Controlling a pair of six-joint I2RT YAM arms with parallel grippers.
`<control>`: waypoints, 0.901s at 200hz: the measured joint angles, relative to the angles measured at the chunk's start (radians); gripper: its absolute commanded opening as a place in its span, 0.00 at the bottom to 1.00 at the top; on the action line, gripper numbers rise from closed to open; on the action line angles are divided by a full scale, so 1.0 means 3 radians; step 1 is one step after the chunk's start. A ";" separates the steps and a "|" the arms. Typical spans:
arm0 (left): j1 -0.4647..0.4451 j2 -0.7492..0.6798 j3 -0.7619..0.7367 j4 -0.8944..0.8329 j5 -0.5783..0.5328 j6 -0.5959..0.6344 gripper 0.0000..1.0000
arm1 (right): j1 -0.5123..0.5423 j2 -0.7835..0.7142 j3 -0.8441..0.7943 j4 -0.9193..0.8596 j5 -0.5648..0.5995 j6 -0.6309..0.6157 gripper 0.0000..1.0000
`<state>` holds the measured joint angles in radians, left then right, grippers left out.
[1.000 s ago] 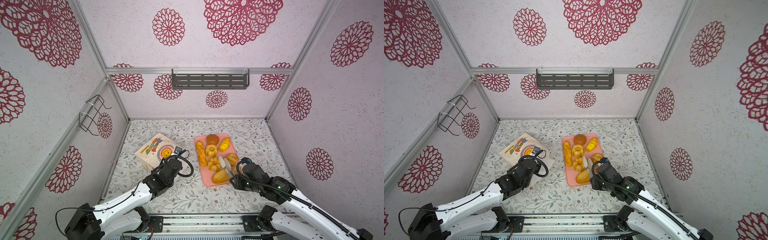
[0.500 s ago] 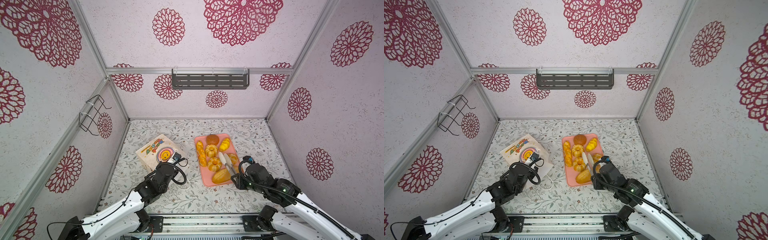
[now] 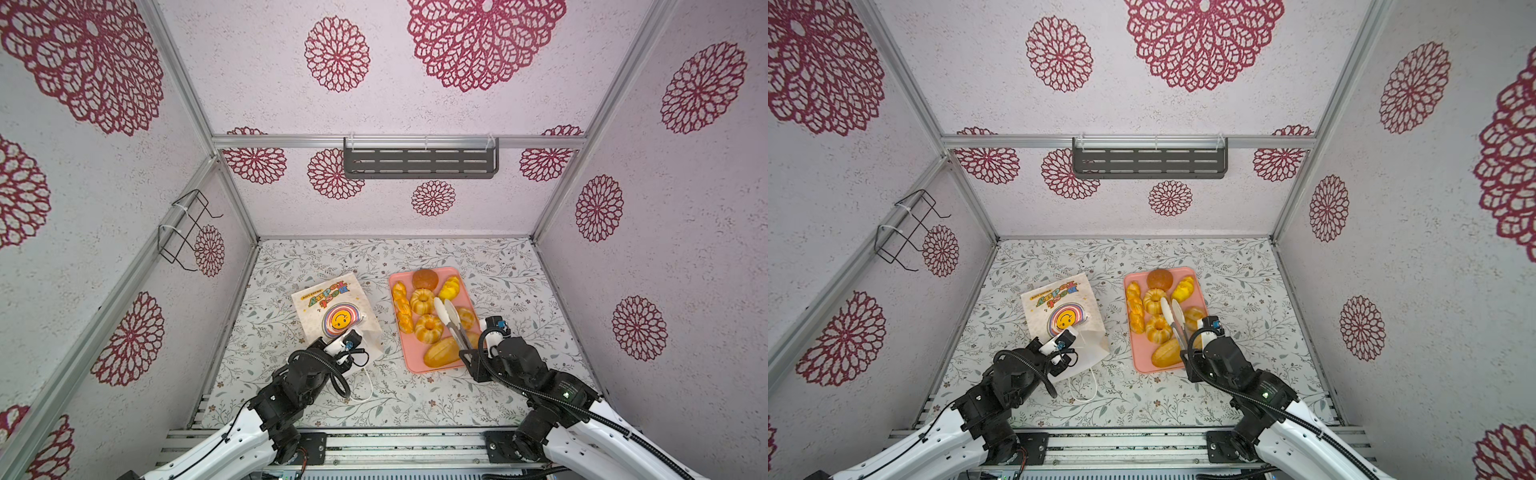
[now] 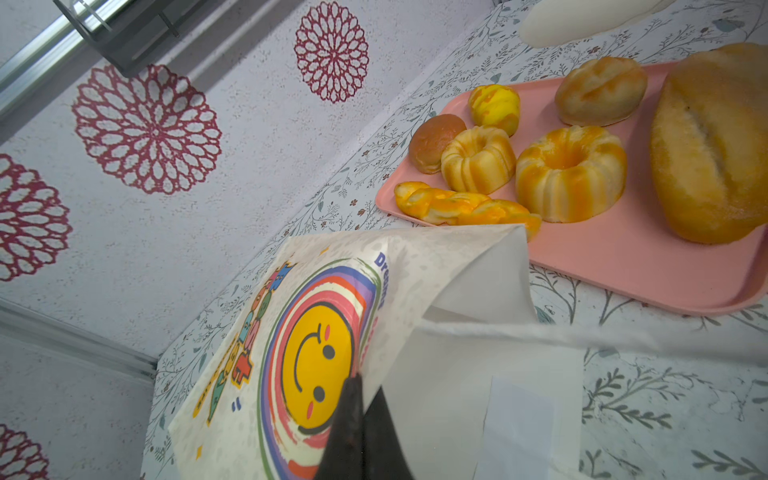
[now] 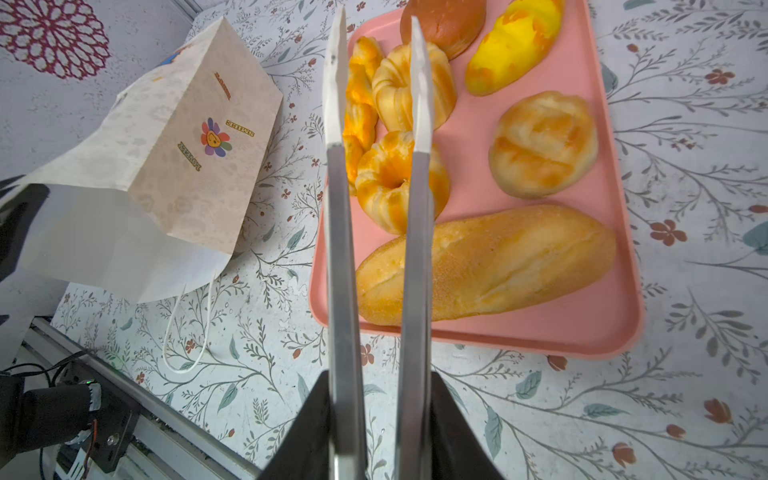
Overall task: Take the fake bread out of the paper bag
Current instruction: 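Lift the paper bag upright with the left gripper and move it farther away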
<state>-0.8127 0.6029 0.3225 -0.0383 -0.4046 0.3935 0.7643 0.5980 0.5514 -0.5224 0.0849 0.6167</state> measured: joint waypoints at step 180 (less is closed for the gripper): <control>0.0413 0.0944 0.0842 -0.0075 -0.0142 0.0075 0.00 | -0.0717 0.0289 -0.0015 0.0393 -0.0544 -0.0163 0.34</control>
<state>-0.6888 0.8860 0.5751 -0.0608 -0.4473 0.4160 0.5491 0.6846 0.5468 -0.4046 -0.0784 0.5678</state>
